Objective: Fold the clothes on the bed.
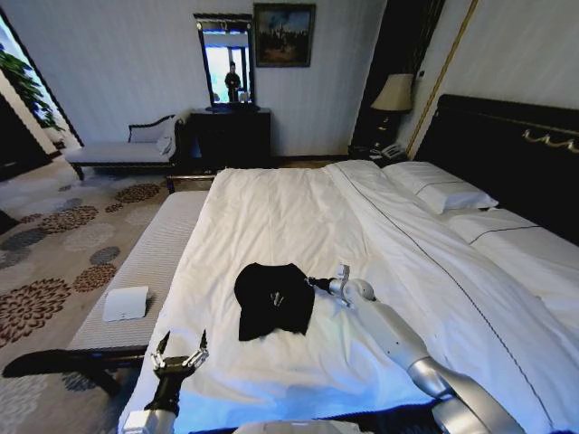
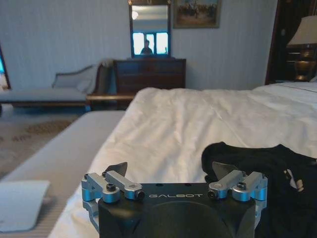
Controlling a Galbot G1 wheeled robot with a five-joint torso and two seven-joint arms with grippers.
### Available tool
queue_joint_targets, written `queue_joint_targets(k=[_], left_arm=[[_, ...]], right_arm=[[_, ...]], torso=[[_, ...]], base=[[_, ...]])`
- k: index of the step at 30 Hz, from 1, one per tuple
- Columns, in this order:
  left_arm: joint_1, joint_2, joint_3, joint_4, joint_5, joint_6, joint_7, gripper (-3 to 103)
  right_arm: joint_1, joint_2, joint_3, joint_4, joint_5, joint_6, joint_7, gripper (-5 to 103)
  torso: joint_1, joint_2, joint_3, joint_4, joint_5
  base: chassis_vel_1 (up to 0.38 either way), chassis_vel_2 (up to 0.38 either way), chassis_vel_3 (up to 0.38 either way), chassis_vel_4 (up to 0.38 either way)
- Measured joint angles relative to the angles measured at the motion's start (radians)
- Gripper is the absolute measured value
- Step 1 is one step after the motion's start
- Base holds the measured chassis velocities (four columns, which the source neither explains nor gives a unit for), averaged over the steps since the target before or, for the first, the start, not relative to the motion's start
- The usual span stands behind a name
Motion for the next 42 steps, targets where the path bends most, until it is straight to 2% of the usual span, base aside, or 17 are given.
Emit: queue_joint_targets(k=[3,5,7,8,10,13,15,17,19,21,22,24,26,29,36,39,42], left_arm=[[-0.046,0.064,-0.010,0.003,-0.079,0.055,-0.005,100],[-0.053,0.078,-0.013,0.003,-0.098,0.064,-0.008,100],[-0.074,0.158,-0.030,-0.016,-0.223,0.121,-0.019,100],[-0.074,0.158,-0.030,-0.016,-0.223,0.121,-0.019,100],[-0.080,0.209,-0.041,-0.034,-0.316,0.156,-0.027,100],[-0.144,0.351,-0.063,-0.057,-0.576,0.239,-0.065,100],[-0.153,0.361,-0.063,-0.056,-0.593,0.243,-0.069,100],[-0.275,0.435,-0.033,-0.013,-0.681,0.272,-0.099,100],[-0.311,0.449,-0.020,0.007,-0.689,0.276,-0.104,100],[-0.402,0.479,0.019,0.060,-0.702,0.283,-0.114,100],[-0.511,0.499,0.082,0.134,-0.728,0.295,-0.130,100],[-0.618,0.498,0.156,0.214,-0.766,0.313,-0.141,100],[-0.647,0.491,0.176,0.235,-0.773,0.316,-0.142,100],[-0.765,0.424,0.265,0.339,-0.792,0.326,-0.152,100],[-0.848,0.343,0.335,0.472,-0.757,0.339,-0.164,100],[-0.898,0.301,0.354,0.546,-0.798,0.345,-0.168,100],[-0.918,0.286,0.363,0.568,-0.817,0.347,-0.168,100]], right_arm=[[0.000,-0.002,0.002,0.007,0.001,0.000,0.002,0],[0.000,-0.002,0.003,0.007,0.001,0.000,0.003,0],[0.002,0.000,0.003,0.007,0.002,0.000,0.004,0],[0.002,0.000,0.003,0.007,0.002,0.000,0.004,0],[0.002,-0.001,-0.004,0.008,0.002,0.001,0.006,0],[-0.001,0.010,-0.013,0.014,0.000,0.001,0.013,0],[-0.001,0.012,-0.013,0.014,0.000,0.001,0.013,0],[0.000,0.018,-0.018,0.015,0.000,0.001,0.019,0],[0.000,0.017,-0.020,0.015,0.000,0.001,0.021,0],[0.003,0.014,-0.024,0.015,0.001,0.000,0.023,0],[0.008,0.010,-0.030,0.014,0.001,-0.001,0.026,0],[0.012,0.008,-0.035,0.009,0.002,-0.002,0.030,0],[0.013,0.007,-0.036,0.008,0.002,-0.002,0.031,0],[0.017,0.010,-0.038,0.001,0.002,-0.003,0.036,0],[0.023,0.006,-0.040,0.000,0.003,-0.006,0.043,0],[0.025,0.003,-0.043,-0.001,0.005,-0.008,0.049,0],[0.025,0.003,-0.045,0.000,0.005,-0.008,0.051,0]], torso=[[0.000,0.000,0.000,0.0000,0.0000],[0.000,0.000,0.000,0.0000,0.0000],[0.000,0.000,0.000,0.0001,-0.0003],[0.000,0.000,0.000,0.0001,-0.0003],[0.000,0.000,0.000,0.0000,-0.0001],[0.000,0.000,0.000,0.0002,0.0001],[0.000,0.000,0.000,0.0001,0.0001],[0.000,0.000,0.000,0.0002,-0.0001],[0.000,0.000,0.000,0.0001,-0.0001],[0.000,0.000,0.000,-0.0001,0.0000],[0.000,0.000,0.000,-0.0003,-0.0002],[0.000,0.000,0.000,-0.0001,0.0001],[0.000,0.000,0.000,-0.0001,0.0002],[0.000,0.000,0.000,-0.0001,0.0000],[0.000,0.000,0.000,0.0000,0.0002],[0.000,0.000,0.000,0.0001,0.0002],[0.000,0.000,0.000,0.0000,0.0003]], base=[[0.000,0.000,0.000,0.000],[0.000,0.000,0.000,0.000],[0.000,0.000,0.000,0.000],[0.000,0.000,0.000,0.000],[0.000,0.000,0.000,0.000],[0.000,0.000,0.000,0.000],[0.000,0.000,0.000,0.000],[0.000,0.000,0.000,0.000],[0.000,0.000,0.000,0.000],[0.000,0.000,0.000,0.000],[0.000,0.000,0.000,0.000],[0.000,0.000,0.000,0.000],[0.000,0.000,0.000,0.000],[0.000,0.000,0.000,0.000],[0.000,0.000,0.000,0.000],[0.000,0.000,0.000,0.000],[0.000,0.000,0.000,0.000]])
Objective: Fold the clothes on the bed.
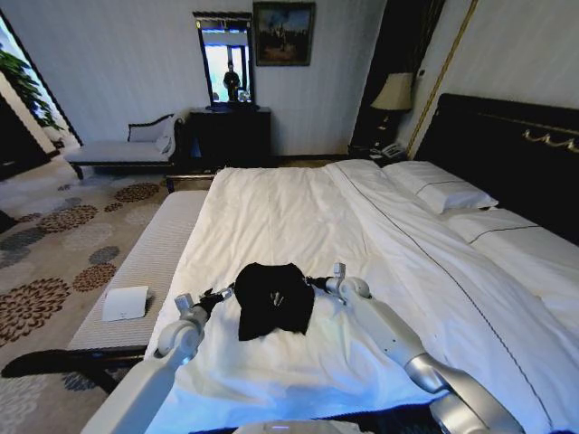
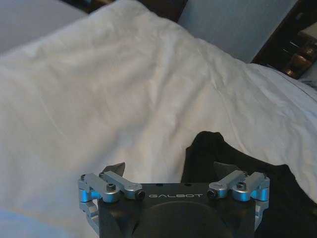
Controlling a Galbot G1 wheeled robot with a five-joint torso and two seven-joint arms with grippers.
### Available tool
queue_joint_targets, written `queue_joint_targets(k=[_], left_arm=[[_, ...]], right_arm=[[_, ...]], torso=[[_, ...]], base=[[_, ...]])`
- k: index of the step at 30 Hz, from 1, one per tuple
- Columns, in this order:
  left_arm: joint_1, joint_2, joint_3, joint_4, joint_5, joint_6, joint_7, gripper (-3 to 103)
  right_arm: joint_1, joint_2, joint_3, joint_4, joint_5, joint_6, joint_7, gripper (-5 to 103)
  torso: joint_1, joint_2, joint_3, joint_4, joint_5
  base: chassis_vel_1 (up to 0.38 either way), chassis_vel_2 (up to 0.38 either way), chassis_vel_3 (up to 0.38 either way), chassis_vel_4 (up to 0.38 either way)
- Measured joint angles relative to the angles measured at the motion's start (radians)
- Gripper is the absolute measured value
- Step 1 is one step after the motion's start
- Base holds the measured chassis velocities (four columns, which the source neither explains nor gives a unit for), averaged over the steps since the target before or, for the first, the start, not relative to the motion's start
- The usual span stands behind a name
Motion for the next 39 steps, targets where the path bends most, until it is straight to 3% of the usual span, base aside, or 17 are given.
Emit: queue_joint_targets(k=[14,18,20,23,26,29,32,34,36,39], left_arm=[[-0.191,-0.090,0.124,0.192,0.011,0.003,-0.001,98],[-0.236,-0.114,0.145,0.246,0.010,0.006,0.000,77],[-0.244,-0.118,0.149,0.257,0.010,0.007,0.000,77],[-0.255,-0.125,0.155,0.272,0.010,0.007,0.000,68],[-0.254,-0.132,0.156,0.277,0.009,0.009,0.000,52],[-0.250,-0.134,0.155,0.278,0.010,0.009,0.000,46],[-0.244,-0.137,0.153,0.278,0.013,0.009,0.002,30],[-0.244,-0.138,0.153,0.278,0.013,0.009,0.002,30],[-0.244,-0.140,0.151,0.278,0.013,0.010,0.002,15],[-0.244,-0.141,0.150,0.281,0.014,0.010,0.002,9]], right_arm=[[-0.003,-0.008,0.002,0.016,0.001,-0.002,0.006,0],[-0.004,-0.005,0.012,0.014,0.003,-0.002,0.006,0],[-0.005,-0.005,0.014,0.014,0.003,-0.002,0.006,0],[-0.007,-0.007,0.016,0.014,0.004,-0.002,0.006,0],[-0.010,-0.013,0.018,0.016,0.004,-0.002,0.006,0],[-0.011,-0.015,0.020,0.016,0.004,-0.002,0.006,0],[-0.011,-0.017,0.021,0.017,0.004,-0.002,0.006,0],[-0.011,-0.017,0.021,0.017,0.004,-0.002,0.006,0],[-0.011,-0.014,0.022,0.017,0.004,-0.002,0.006,0],[-0.011,-0.013,0.021,0.018,0.004,-0.002,0.006,0]], torso=[[0.000,0.000,0.000,0.0000,0.0000],[0.000,0.000,0.000,0.0000,-0.0001],[0.000,0.000,0.000,-0.0001,-0.0002],[0.000,0.000,0.000,0.0000,-0.0001],[0.000,0.000,0.000,0.0000,0.0000],[0.000,0.000,0.000,0.0000,-0.0002],[0.000,0.000,0.000,0.0001,-0.0001],[0.000,0.000,0.000,0.0000,-0.0001],[0.000,0.000,0.000,0.0000,-0.0002],[0.000,0.000,0.000,0.0000,-0.0002]], base=[[0.000,0.000,0.000,0.000],[0.000,0.000,0.000,0.000],[0.000,0.000,0.000,0.000],[0.000,0.000,0.000,0.000],[0.000,0.000,0.000,0.000],[0.000,0.000,0.000,0.000],[0.000,0.000,0.000,0.000],[0.000,0.000,0.000,0.000],[0.000,0.000,0.000,0.000],[0.000,0.000,0.000,0.000]])
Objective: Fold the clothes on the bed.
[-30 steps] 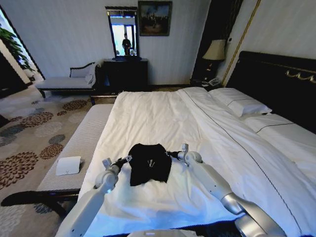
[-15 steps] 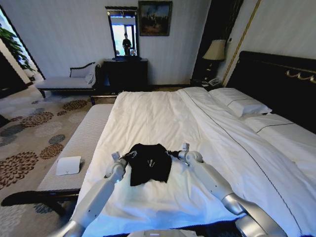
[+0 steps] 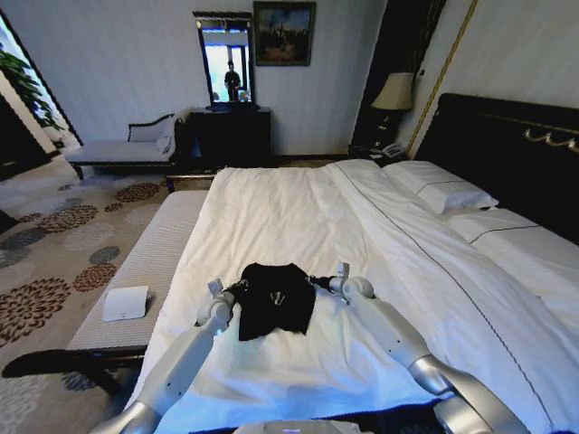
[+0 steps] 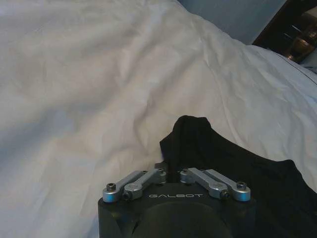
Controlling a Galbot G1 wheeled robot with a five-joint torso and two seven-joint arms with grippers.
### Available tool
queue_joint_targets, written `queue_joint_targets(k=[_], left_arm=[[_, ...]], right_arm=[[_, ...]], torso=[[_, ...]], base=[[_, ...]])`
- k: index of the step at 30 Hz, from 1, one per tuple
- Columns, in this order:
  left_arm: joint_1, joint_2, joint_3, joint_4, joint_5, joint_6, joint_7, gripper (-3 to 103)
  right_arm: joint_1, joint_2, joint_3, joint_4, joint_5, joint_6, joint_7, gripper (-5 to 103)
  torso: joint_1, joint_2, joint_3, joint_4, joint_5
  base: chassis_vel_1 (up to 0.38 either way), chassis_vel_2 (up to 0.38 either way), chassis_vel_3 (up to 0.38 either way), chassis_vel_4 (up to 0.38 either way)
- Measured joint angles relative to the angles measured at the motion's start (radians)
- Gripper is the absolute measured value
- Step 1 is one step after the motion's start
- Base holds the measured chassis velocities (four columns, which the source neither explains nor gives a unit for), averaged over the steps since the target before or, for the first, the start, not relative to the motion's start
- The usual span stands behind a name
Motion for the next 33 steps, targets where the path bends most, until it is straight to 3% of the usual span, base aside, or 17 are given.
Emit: queue_joint_targets(k=[3,19,33], left_arm=[[0.000,0.002,-0.002,0.001,0.000,0.000,0.000,1],[0.000,0.017,-0.010,-0.031,-0.006,0.004,0.005,1],[-0.006,0.098,0.005,-0.151,-0.013,0.004,-0.004,1]], right_arm=[[-0.001,0.001,-0.001,0.006,0.001,0.000,0.000,0],[-0.038,-0.041,0.021,0.112,0.040,-0.013,0.030,0],[-0.080,-0.123,0.060,0.312,0.084,-0.006,0.087,0]], torso=[[0.000,0.000,0.000,0.0000,0.0000],[0.000,0.000,0.000,0.0000,0.0000],[0.000,0.000,0.000,-0.0002,-0.0001]], base=[[0.000,0.000,0.000,0.000],[0.000,0.000,0.000,0.000],[0.000,0.000,0.000,0.000]])
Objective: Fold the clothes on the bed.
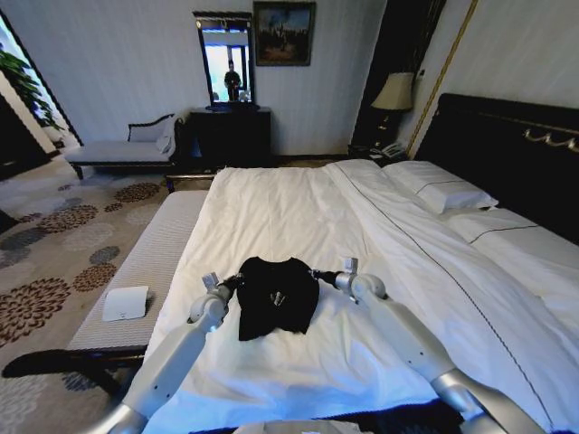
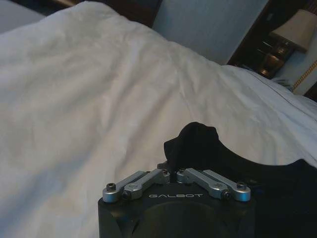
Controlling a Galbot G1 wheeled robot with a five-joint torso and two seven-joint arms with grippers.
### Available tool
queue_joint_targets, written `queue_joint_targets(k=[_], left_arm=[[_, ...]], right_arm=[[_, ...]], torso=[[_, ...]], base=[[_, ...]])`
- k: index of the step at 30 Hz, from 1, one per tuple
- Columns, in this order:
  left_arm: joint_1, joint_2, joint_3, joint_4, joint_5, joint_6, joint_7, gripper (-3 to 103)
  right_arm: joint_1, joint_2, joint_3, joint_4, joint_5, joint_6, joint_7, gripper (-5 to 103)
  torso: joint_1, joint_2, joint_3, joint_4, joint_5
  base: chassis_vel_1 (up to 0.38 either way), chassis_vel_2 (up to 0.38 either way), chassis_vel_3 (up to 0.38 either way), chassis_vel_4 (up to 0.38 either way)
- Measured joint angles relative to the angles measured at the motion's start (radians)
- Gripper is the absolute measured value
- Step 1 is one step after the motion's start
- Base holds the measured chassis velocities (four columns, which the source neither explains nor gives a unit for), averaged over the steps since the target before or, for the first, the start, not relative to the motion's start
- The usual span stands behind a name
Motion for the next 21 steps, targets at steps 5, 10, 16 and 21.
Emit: queue_joint_targets(k=[5,10,16,21], left_arm=[[-0.041,0.030,0.013,-0.034,-0.016,0.000,-0.009,1],[-0.116,0.068,0.045,-0.077,-0.056,0.002,-0.029,1],[-0.205,0.125,0.082,-0.131,-0.111,0.006,-0.050,1],[-0.272,0.168,0.102,-0.178,-0.158,0.013,-0.070,1]], right_arm=[[0.023,0.003,0.002,0.035,0.014,0.005,0.040,0],[0.065,-0.012,0.010,0.067,0.051,0.007,0.069,0],[0.108,-0.043,0.038,0.123,0.092,0.010,0.091,0],[0.135,-0.057,0.058,0.167,0.111,0.018,0.110,0]], torso=[[0.000,0.000,0.000,0.0004,0.0000],[0.000,0.000,0.000,0.0002,0.0000],[0.000,0.000,0.000,0.0001,0.0001],[0.000,0.000,0.000,0.0002,0.0002]], base=[[0.000,0.000,0.000,0.000],[0.000,0.000,0.000,0.000],[0.000,0.000,0.000,0.000],[0.000,0.000,0.000,0.000]])
